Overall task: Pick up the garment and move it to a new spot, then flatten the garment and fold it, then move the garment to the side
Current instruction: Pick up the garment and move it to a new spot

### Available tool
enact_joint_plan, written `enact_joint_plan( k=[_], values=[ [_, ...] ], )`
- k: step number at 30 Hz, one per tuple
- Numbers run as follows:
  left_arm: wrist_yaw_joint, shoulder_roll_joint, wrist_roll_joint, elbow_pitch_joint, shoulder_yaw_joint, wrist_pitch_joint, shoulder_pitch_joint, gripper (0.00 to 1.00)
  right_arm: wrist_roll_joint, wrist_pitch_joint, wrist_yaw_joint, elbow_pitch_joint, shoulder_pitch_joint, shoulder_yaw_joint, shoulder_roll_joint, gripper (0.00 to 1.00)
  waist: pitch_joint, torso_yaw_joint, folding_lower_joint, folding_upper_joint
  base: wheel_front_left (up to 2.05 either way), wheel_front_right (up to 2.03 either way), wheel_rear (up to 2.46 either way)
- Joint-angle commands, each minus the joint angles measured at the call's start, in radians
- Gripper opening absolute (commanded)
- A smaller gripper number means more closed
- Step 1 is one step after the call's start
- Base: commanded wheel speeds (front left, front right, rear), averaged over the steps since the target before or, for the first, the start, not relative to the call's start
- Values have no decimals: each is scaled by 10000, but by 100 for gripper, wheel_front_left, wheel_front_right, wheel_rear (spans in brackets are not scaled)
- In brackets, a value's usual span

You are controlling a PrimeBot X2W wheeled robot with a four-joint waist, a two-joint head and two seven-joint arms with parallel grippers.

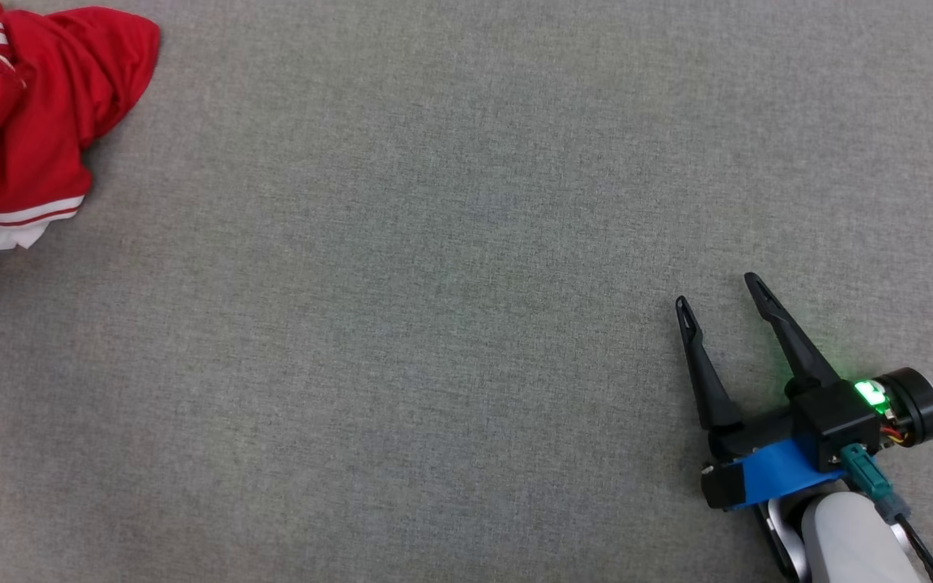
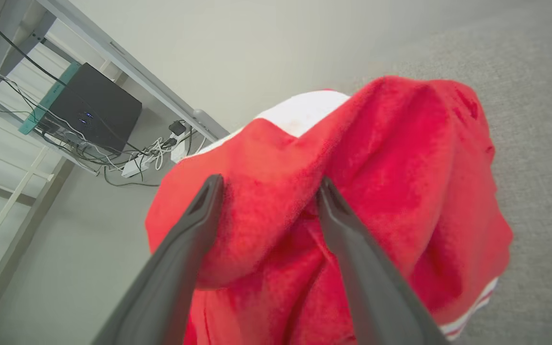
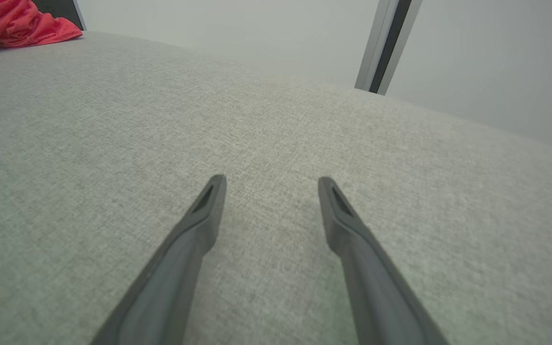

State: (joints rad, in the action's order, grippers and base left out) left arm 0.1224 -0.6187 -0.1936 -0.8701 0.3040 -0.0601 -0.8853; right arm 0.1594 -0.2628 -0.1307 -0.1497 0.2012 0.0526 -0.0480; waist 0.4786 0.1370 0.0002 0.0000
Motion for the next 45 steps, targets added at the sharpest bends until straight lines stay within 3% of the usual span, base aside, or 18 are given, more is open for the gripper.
enact_joint_plan(
  k=[1, 4, 6, 7, 8, 19, 29, 35, 40, 45],
  values=[
    [-39, -26, 47, -338, 117, 156, -191, 100, 78, -30, 1, -30, 131, -81, -46, 100, 105, 7, -2, 0, 0, 0, 0],
    [52, 109, -127, -924, 311, 427, -460, 100, 30, -13, 1, -31, 143, -125, -49, 100, 203, 11, -2, 0, 0, 0, 0],
    [85, 141, -239, -1168, 456, 408, -600, 46, -41, -13, 1, -65, 183, -83, -46, 100, 239, 21, -2, 0, 0, 0, 0],
    [87, 151, -272, -1270, 520, 357, -652, 29, -88, -13, 1, -83, 218, -46, -44, 100, 244, 25, -2, 0, 0, 0, 0],
    [95, 164, -310, -1346, 576, 264, -691, 0, -113, -13, 1, -102, 242, -18, -43, 100, 240, 28, -2, 0, 0, 0, 0],
    [80, 33, -477, -1520, 1561, -1074, -1274, 0, -777, -21, -1, -477, 257, 146, -35, 100, -1115, -202, -2, 0, 0, 0, 0],
    [82, 635, -1524, 331, 2471, -1044, -1642, 0, -1677, -21, -1, -1156, -480, -72, -36, 100, -3336, -1001, -2, 0, 0, 0, 0],
    [77, 1441, -2035, 2106, 2903, -466, -1337, 0, -1876, -21, -1, -1335, -912, -503, -35, 100, -4166, -1739, -2, 0, 0, 0, 0],
    [-445, 2637, -2596, 3278, 2899, -368, -766, 0, -1946, -21, -1, -1343, -1106, -1110, -32, 100, -4235, -2118, -2, 0, 0, 0, 0],
    [-895, 3964, -3243, 3544, 3134, -799, 812, 0, -2000, -20, -1, -1323, -1003, -1417, -26, 100, -3907, -2341, -2, 0, 0, 0, 0]
  ],
)
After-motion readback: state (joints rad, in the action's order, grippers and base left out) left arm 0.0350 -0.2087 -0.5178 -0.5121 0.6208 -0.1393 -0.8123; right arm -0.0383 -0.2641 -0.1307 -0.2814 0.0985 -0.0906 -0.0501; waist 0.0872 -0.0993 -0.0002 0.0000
